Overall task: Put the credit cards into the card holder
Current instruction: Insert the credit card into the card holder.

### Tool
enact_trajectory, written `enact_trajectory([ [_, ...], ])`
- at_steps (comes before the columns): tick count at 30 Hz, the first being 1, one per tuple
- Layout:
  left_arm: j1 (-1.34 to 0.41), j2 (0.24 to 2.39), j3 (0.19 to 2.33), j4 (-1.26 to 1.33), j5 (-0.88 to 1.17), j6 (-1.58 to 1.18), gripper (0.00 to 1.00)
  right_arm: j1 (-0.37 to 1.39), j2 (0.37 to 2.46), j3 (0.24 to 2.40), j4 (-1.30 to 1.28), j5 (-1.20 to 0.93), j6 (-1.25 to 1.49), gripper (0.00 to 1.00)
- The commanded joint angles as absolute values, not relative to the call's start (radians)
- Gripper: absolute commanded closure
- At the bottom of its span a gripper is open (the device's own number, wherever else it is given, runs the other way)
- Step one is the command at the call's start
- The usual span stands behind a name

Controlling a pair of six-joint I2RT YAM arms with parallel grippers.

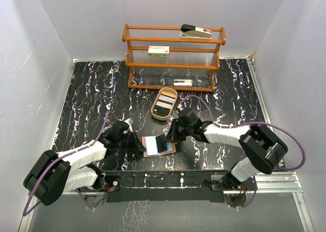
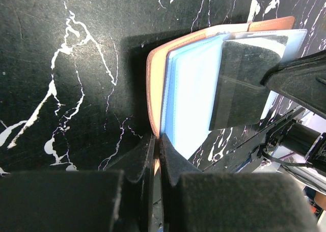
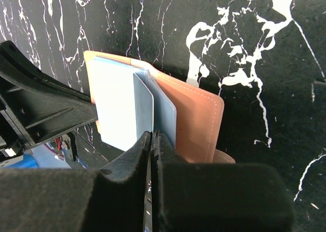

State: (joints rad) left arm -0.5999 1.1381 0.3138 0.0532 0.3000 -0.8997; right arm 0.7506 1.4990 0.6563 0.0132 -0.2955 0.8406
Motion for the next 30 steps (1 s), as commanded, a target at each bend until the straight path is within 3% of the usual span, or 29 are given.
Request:
enact_trajectory([
  [1,-0.606,1.161,0.314,0.046,0.322,-0.882,1.0,0.751,1.525,0.653,0.062,-0.293,0.835,1.0],
  [15,-0.606,1.162,0.318,0.061,0.331,-0.887,1.0,0.75,1.542,0.634,0.089,-0.31,0.847,0.98],
  [25,-0.606,1.142,0.321,0.056,0.333,-0.891,1.0,0.753,1.498,0.696,-0.067,-0.211,0.859,0.66],
  [30,-0.606,1.141,0.312,0.075,0.34,-0.9,1.0,0.754,1.473,0.69,-0.08,-0.219,0.858,0.58],
])
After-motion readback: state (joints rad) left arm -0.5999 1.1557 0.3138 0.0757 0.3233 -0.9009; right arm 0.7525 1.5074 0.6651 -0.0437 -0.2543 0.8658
